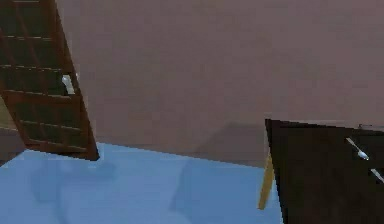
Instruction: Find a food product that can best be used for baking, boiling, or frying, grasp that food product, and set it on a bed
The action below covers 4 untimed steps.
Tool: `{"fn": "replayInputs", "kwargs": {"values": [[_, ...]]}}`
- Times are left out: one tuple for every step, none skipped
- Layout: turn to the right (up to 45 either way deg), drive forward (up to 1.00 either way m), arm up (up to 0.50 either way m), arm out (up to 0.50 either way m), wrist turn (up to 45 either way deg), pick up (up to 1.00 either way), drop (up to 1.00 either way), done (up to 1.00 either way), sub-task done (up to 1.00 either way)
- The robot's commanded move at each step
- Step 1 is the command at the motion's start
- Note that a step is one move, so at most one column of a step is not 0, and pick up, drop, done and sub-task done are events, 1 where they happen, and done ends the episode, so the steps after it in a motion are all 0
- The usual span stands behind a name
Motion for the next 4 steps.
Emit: {"fn": "replayInputs", "kwargs": {"values": [[-45.0, 0.00, 0.00, 0.00, 0.0, 0.00, 0.00, 0.00, 0.00], [-12.0, 0.00, 0.00, 0.00, 0.0, 0.00, 0.00, 0.00, 0.00], [0.0, 1.00, 0.00, 0.00, 0.0, 0.00, 0.00, 0.00, 0.00], [0.0, 0.95, 0.00, 0.00, 0.0, 0.00, 0.00, 0.00, 0.00]]}}
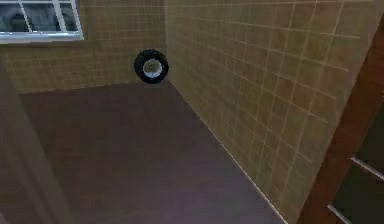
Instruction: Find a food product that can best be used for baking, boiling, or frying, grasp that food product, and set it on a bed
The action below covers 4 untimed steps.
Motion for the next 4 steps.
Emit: {"fn": "replayInputs", "kwargs": {"values": [[0.0, 0.75, 0.00, 0.00, 0.0, 0.00, 0.00, 0.00, 0.00], [-45.0, 0.00, 0.00, 0.00, 0.0, 0.00, 0.00, 0.00, 0.00], [-45.0, 0.00, 0.00, 0.00, 0.0, 0.00, 0.00, 0.00, 0.00], [-3.0, 0.00, 0.00, 0.00, 0.0, 0.00, 0.00, 0.00, 0.00]]}}
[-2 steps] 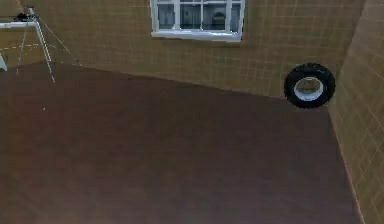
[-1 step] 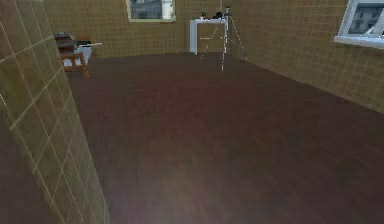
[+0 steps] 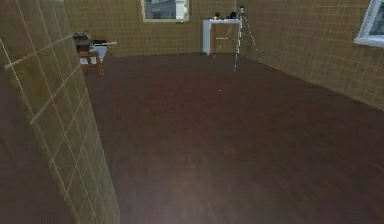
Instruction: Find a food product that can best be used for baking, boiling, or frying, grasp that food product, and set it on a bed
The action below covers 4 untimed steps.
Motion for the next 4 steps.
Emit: {"fn": "replayInputs", "kwargs": {"values": [[0.0, 1.00, 0.00, 0.00, 0.0, 0.00, 0.00, 0.00, 0.00], [-3.0, 0.00, 0.00, 0.00, 0.0, 0.00, 0.00, 0.00, 0.00], [0.0, 0.45, 0.00, 0.00, 0.0, 0.00, 0.00, 0.00, 0.00], [-18.0, 0.00, 0.00, 0.00, 0.0, 0.00, 0.00, 0.00, 0.00]]}}
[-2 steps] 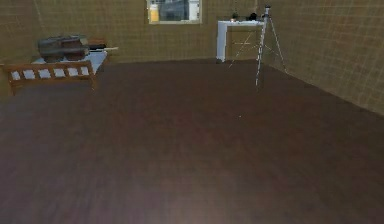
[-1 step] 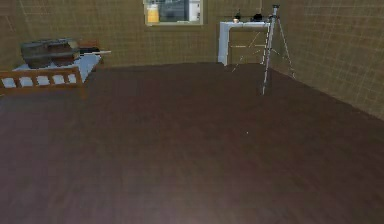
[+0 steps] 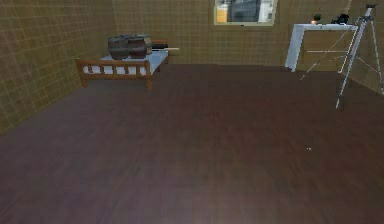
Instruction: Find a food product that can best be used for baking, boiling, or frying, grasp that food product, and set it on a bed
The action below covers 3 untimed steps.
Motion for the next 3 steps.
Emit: {"fn": "replayInputs", "kwargs": {"values": [[0.0, 1.00, 0.00, 0.00, 0.0, 0.00, 0.00, 0.00, 0.00], [0.0, 1.00, 0.00, 0.00, 0.0, 0.00, 0.00, 0.00, 0.00], [0.0, 1.00, 0.00, 0.00, 0.0, 0.00, 0.00, 0.00, 0.00]]}}
